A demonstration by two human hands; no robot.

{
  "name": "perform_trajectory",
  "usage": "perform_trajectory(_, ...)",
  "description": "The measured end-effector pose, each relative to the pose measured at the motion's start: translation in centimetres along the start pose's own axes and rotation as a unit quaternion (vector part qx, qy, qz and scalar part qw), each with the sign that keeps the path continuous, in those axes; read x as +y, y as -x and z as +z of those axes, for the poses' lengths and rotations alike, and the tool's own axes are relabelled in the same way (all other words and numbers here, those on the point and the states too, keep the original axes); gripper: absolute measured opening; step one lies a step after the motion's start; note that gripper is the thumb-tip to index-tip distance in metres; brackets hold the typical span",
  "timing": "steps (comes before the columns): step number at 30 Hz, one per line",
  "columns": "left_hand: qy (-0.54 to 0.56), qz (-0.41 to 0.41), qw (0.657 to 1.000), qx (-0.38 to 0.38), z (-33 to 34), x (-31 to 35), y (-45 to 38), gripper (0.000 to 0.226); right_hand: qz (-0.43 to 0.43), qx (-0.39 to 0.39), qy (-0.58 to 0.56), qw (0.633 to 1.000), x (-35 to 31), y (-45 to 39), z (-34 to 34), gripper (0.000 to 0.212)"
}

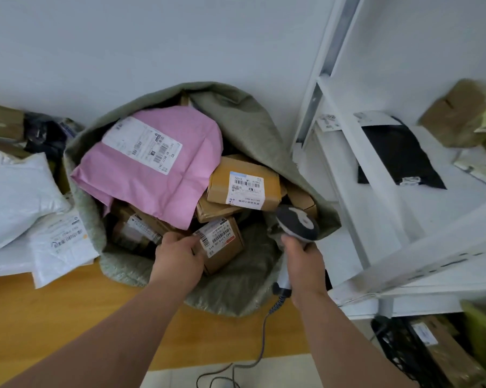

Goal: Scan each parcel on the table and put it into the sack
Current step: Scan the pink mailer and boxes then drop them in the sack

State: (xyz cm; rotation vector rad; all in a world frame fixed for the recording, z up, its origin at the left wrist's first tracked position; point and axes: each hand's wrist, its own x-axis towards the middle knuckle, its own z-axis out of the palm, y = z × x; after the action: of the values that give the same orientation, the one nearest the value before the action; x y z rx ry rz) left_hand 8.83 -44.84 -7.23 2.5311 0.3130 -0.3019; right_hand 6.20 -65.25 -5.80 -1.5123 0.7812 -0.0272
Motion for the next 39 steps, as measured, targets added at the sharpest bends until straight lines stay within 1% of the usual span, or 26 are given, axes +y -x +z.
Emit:
perform_trajectory(2, -0.025, -0.006, 1.0, 0.009, -0.5, 0.4, 0.3, 0.043, -0.04, 0.002, -0.022, 0.999, -2.9, 0.9, 0.1, 0.014)
perform_trajectory(3, -0.042, -0.011, 0.999, 0.027, -1.0, 0.5, 0.4, 0.045, -0.057, 0.001, -0.031, 0.998, -4.3, 1.3, 0.1, 0.009)
perform_trajectory(5, -0.067, -0.033, 0.994, 0.081, -2.3, 0.8, 0.9, 0.046, -0.088, 0.002, -0.054, 0.995, -6.5, 2.2, -0.1, 0.006)
perform_trajectory(7, -0.032, -0.074, 0.987, 0.136, -3.7, 0.8, 1.3, 0.046, -0.119, 0.009, -0.078, 0.99, -8.0, 3.1, -0.2, 0.005)
perform_trajectory(8, -0.001, -0.096, 0.982, 0.164, -4.3, 0.5, 1.5, 0.046, -0.136, 0.011, -0.087, 0.987, -8.6, 3.6, -0.3, 0.009)
perform_trajectory(10, 0.072, -0.146, 0.965, 0.204, -5.3, -0.6, 1.6, 0.05, -0.171, 0.01, -0.092, 0.981, -9.7, 4.5, -0.3, 0.01)
perform_trajectory(11, 0.111, -0.172, 0.956, 0.208, -5.6, -1.3, 1.5, 0.053, -0.188, 0.009, -0.089, 0.978, -10.1, 4.9, -0.3, 0.009)
perform_trajectory(13, 0.194, -0.22, 0.939, 0.18, -5.9, -2.4, 1.6, 0.058, -0.225, 0.007, -0.084, 0.971, -10.9, 5.6, -0.2, 0.006)
perform_trajectory(15, 0.259, -0.237, 0.924, 0.151, -6.0, -3.2, 1.7, 0.056, -0.262, 0.004, -0.074, 0.962, -11.8, 6.3, 0.0, 0.007)
perform_trajectory(17, 0.285, -0.243, 0.914, 0.156, -6.4, -3.4, 2.0, 0.051, -0.293, 0.007, -0.075, 0.953, -12.9, 6.9, 0.2, 0.007)
perform_trajectory(20, 0.31, -0.268, 0.892, 0.189, -7.8, -3.8, 2.2, 0.057, -0.333, 0.021, -0.086, 0.939, -14.2, 7.4, 0.3, 0.017)
perform_trajectory(22, 0.352, -0.296, 0.865, 0.2, -8.8, -4.3, 2.2, 0.06, -0.355, 0.025, -0.09, 0.93, -14.6, 7.5, 0.3, 0.011)
perform_trajectory(23, 0.362, -0.307, 0.857, 0.201, -9.3, -4.5, 2.2, 0.061, -0.364, 0.028, -0.088, 0.927, -14.7, 7.5, 0.3, 0.008)
perform_trajectory(24, 0.363, -0.317, 0.854, 0.196, -9.8, -4.4, 2.4, 0.059, -0.368, 0.032, -0.081, 0.926, -14.7, 7.5, 0.4, 0.009)
perform_trajectory(25, 0.364, -0.318, 0.855, 0.184, -10.1, -4.1, 2.6, 0.051, -0.369, 0.036, -0.072, 0.926, -14.7, 7.4, 0.5, 0.012)
perform_trajectory(27, 0.41, -0.297, 0.853, 0.13, -10.6, -2.7, 2.7, 0.028, -0.363, 0.041, -0.058, 0.929, -15.1, 7.1, 0.8, 0.016)
perform_trajectory(28, 0.436, -0.267, 0.854, 0.1, -10.8, -1.4, 3.1, 0.021, -0.363, 0.042, -0.055, 0.929, -15.5, 7.1, 1.1, 0.015)
perform_trajectory(29, 0.447, -0.221, 0.864, 0.076, -11.1, 0.1, 3.3, 0.02, -0.368, 0.04, -0.056, 0.927, -16.2, 7.2, 1.3, 0.012)
perform_trajectory(31, 0.451, -0.125, 0.882, 0.058, -11.7, 3.5, 3.6, 0.025, -0.395, 0.038, -0.062, 0.916, -18.1, 7.7, 1.7, 0.005)
perform_trajectory(33, 0.446, -0.038, 0.893, 0.049, -12.8, 6.6, 4.5, 0.033, -0.446, 0.051, -0.077, 0.89, -20.4, 8.5, 1.8, 0.013)
perform_trajectory(35, 0.421, 0.037, 0.906, 0.036, -14.1, 9.2, 5.4, 0.057, -0.496, 0.073, -0.097, 0.86, -22.5, 8.9, 1.6, 0.018)
perform_trajectory(36, 0.402, 0.066, 0.913, 0.035, -14.5, 10.0, 5.4, 0.069, -0.51, 0.079, -0.101, 0.85, -23.2, 8.7, 1.5, 0.02)
perform_trajectory(37, 0.391, 0.076, 0.917, 0.03, -14.4, 10.2, 5.1, 0.072, -0.517, 0.081, -0.089, 0.848, -23.5, 8.5, 1.4, 0.021)
perform_trajectory(39, 0.399, 0.051, 0.916, 0.001, -13.5, 9.1, 4.6, 0.065, -0.5, 0.075, -0.035, 0.862, -22.9, 7.6, 0.9, 0.019)
